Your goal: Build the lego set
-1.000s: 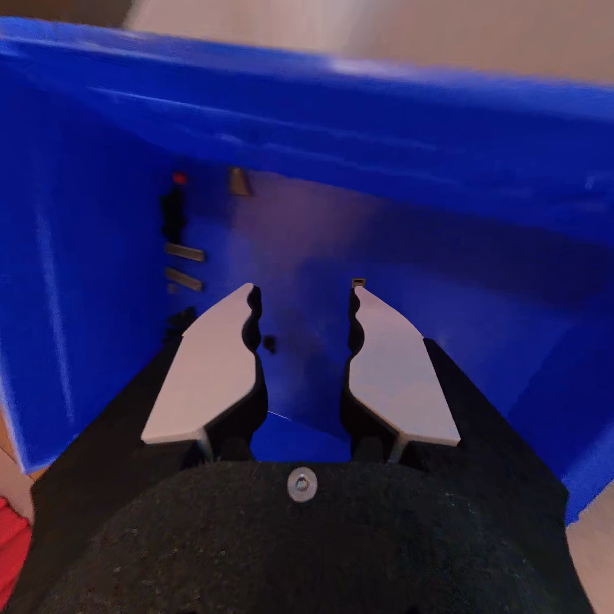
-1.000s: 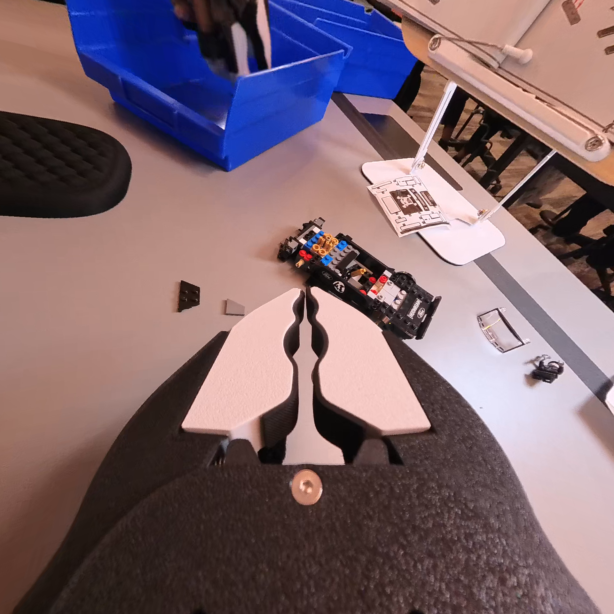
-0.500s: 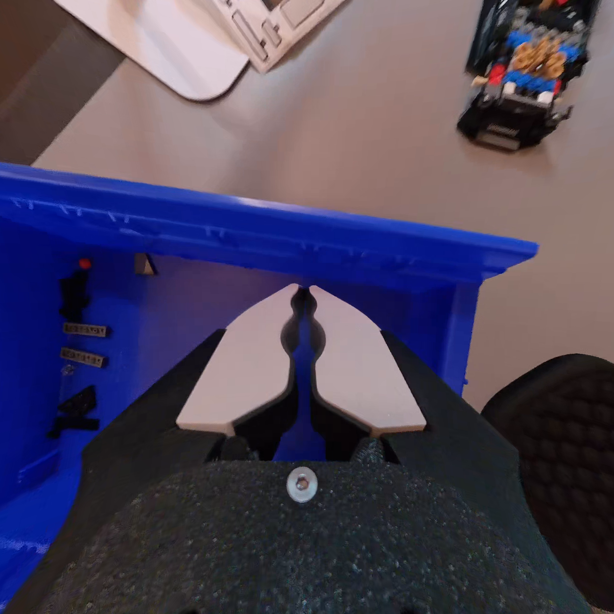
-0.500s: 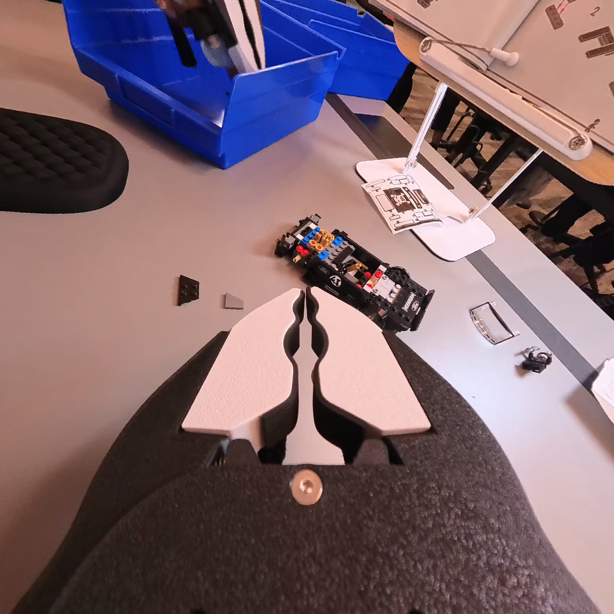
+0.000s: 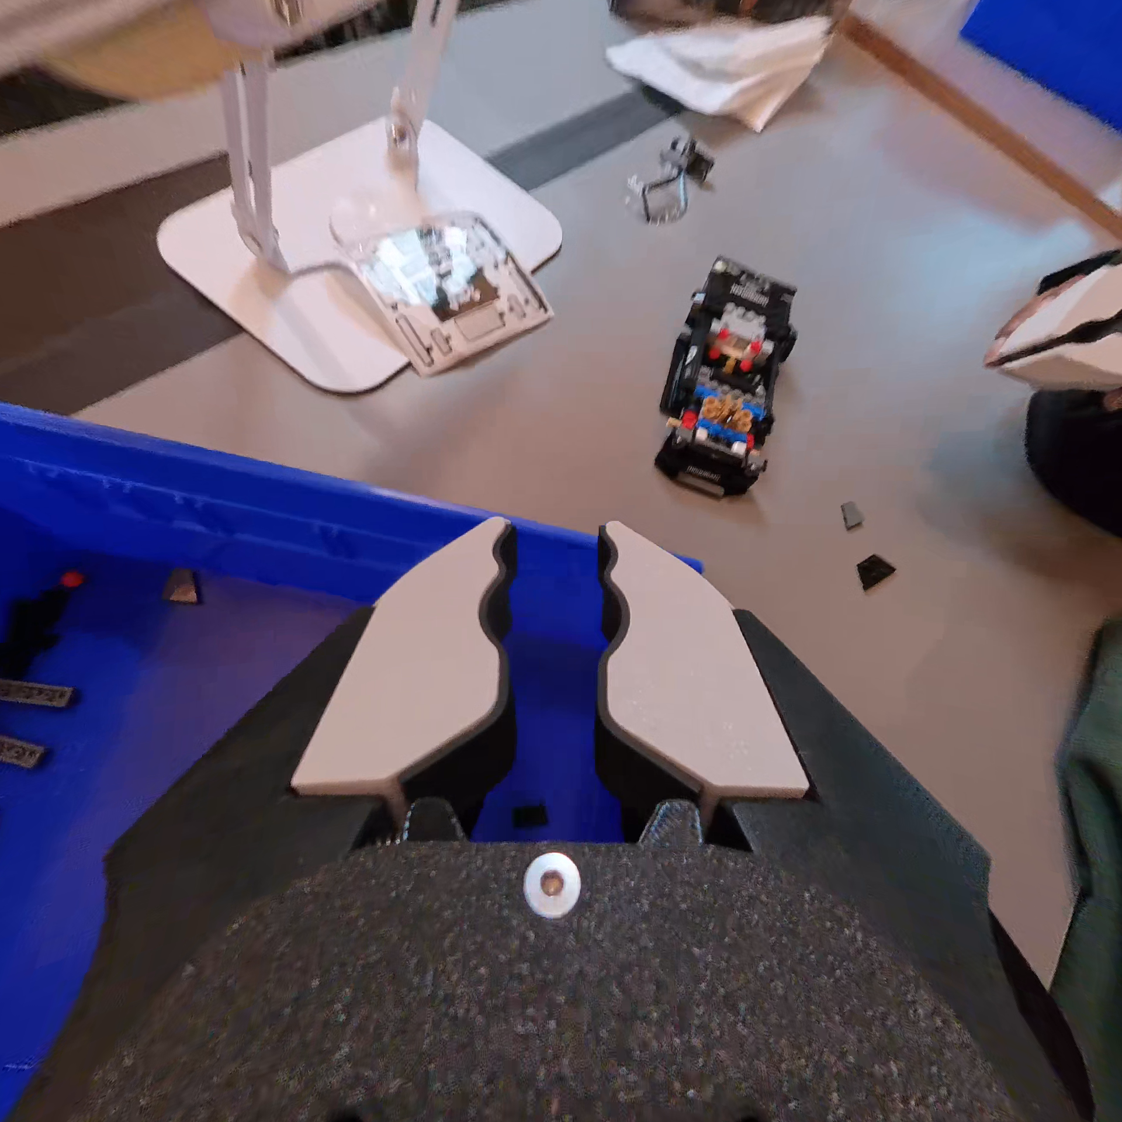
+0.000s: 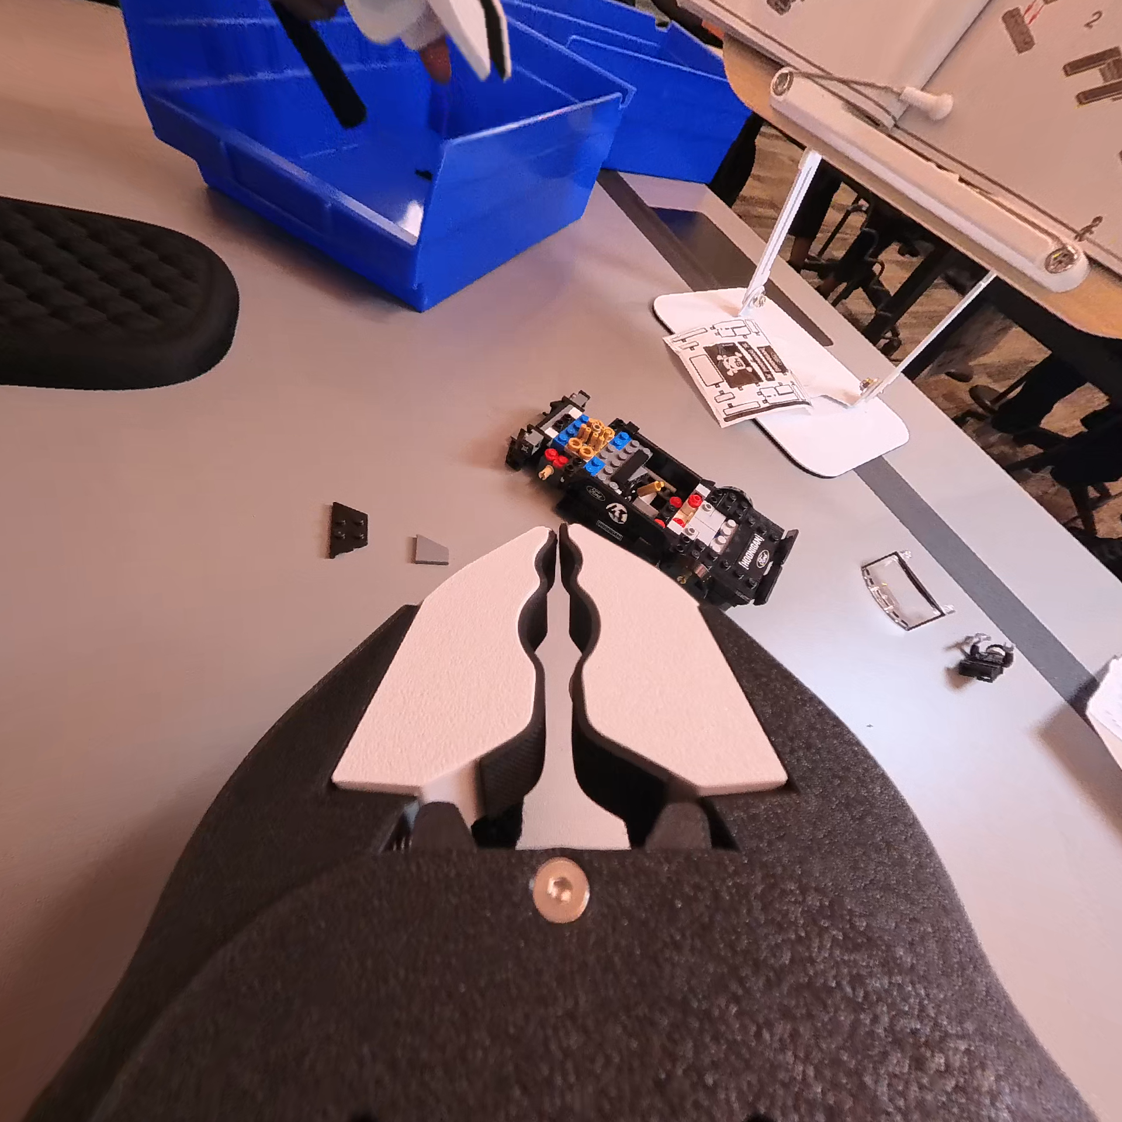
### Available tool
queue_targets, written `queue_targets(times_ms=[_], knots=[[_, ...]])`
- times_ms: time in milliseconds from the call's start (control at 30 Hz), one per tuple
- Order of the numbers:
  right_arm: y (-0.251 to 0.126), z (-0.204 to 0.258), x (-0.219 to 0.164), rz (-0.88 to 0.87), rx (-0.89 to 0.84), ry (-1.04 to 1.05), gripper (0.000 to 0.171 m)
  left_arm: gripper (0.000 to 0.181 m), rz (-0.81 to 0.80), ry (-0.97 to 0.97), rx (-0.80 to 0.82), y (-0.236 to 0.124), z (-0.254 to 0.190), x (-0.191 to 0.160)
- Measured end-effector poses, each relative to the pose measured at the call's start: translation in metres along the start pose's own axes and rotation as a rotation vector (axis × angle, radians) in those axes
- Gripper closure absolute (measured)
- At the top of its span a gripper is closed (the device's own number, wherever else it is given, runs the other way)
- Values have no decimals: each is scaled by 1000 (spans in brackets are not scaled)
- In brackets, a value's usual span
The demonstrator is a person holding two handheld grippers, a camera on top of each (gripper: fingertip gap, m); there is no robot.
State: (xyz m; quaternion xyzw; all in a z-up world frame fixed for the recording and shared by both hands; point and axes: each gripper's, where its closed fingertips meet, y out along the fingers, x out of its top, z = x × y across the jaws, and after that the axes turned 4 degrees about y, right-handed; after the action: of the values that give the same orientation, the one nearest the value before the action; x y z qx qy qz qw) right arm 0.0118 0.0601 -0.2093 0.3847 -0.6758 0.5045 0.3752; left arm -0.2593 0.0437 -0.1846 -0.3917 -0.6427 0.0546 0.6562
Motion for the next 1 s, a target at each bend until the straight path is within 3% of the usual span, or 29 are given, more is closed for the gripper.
queue_targets(times_ms=[200, 400, 467, 633, 733, 867, 1000], knots=[[12, 27, -16, 91, 129, 31, 168, 170, -157, 250, 60, -15, -69, 31], [32, 47, -44, 306, 165, 120, 170, 178, -37, 333, 26, 25, -145, -15], [37, 52, -48, 340, 168, 148, 171, 177, -2, 379, 52, 44, -153, -30], [43, 59, -50, 370, 162, 152, 171, 164, 90, 352, -102, 95, -188, -53], [42, 57, -51, 366, 153, 160, 171, 157, 155, 357, -108, 119, -190, -58], [39, 53, -50, 347, 134, 169, 171, 153, 192, 245, -148, 139, -198, -62], [36, 49, -49, 334, 124, 170, 171, 153, 238, 276, -90, 148, -198, -66]])
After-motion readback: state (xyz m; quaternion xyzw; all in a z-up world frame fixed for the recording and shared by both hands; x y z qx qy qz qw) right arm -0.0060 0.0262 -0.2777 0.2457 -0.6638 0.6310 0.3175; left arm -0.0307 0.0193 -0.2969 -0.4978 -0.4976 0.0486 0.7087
